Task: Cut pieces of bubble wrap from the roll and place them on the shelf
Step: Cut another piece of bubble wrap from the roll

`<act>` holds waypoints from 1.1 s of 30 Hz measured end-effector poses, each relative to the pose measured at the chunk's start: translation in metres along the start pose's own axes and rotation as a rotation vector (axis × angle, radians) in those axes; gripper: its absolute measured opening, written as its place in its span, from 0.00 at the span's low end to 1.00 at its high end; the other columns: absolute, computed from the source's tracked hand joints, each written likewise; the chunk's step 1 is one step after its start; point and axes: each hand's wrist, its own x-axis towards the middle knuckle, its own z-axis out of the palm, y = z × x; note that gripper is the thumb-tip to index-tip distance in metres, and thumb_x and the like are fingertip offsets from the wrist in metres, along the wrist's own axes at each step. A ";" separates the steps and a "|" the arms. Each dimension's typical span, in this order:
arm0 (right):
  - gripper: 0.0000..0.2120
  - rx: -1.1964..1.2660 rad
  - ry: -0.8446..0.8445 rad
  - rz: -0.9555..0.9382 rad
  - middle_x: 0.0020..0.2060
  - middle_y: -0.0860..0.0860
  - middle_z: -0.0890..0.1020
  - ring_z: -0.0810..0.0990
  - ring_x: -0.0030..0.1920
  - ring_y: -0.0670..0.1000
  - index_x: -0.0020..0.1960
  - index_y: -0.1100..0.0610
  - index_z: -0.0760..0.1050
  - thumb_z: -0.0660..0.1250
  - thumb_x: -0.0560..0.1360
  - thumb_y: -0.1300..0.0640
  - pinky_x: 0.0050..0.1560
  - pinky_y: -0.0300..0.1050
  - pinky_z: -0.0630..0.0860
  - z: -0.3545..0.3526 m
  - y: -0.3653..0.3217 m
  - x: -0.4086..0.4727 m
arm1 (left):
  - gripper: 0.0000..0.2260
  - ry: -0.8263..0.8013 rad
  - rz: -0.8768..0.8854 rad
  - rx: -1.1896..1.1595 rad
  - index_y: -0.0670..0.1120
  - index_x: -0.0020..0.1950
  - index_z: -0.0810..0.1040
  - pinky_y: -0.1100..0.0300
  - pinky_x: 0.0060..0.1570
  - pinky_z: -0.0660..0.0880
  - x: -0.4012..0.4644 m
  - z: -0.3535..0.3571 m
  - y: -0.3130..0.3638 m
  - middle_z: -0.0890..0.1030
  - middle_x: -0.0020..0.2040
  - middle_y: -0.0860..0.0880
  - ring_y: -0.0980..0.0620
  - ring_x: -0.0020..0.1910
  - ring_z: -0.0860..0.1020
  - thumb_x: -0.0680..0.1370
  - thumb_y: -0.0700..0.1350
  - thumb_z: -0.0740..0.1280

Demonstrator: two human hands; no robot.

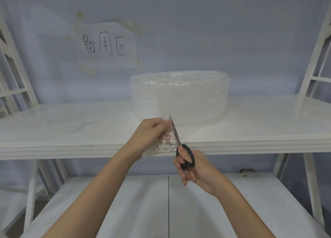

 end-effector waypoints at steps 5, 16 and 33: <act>0.22 -0.007 -0.038 0.028 0.32 0.51 0.74 0.71 0.26 0.50 0.34 0.56 0.67 0.64 0.72 0.38 0.23 0.42 0.73 -0.003 -0.007 0.001 | 0.13 -0.075 0.058 0.008 0.44 0.39 0.80 0.68 0.35 0.71 -0.004 0.000 -0.001 0.79 0.32 0.52 0.60 0.30 0.75 0.82 0.46 0.64; 0.21 -0.058 -0.001 -0.016 0.30 0.50 0.73 0.71 0.23 0.48 0.35 0.57 0.66 0.66 0.68 0.40 0.21 0.39 0.71 0.000 -0.016 0.007 | 0.15 -0.108 0.041 0.000 0.47 0.37 0.80 0.63 0.40 0.70 -0.005 -0.002 0.002 0.78 0.31 0.55 0.53 0.33 0.72 0.81 0.51 0.64; 0.25 -0.084 0.008 0.039 0.31 0.48 0.73 0.67 0.20 0.47 0.36 0.56 0.66 0.66 0.64 0.34 0.17 0.36 0.62 0.004 -0.021 0.004 | 0.10 0.025 0.083 -0.081 0.48 0.39 0.80 0.73 0.31 0.66 0.001 -0.002 -0.001 0.73 0.30 0.54 0.58 0.29 0.69 0.80 0.47 0.66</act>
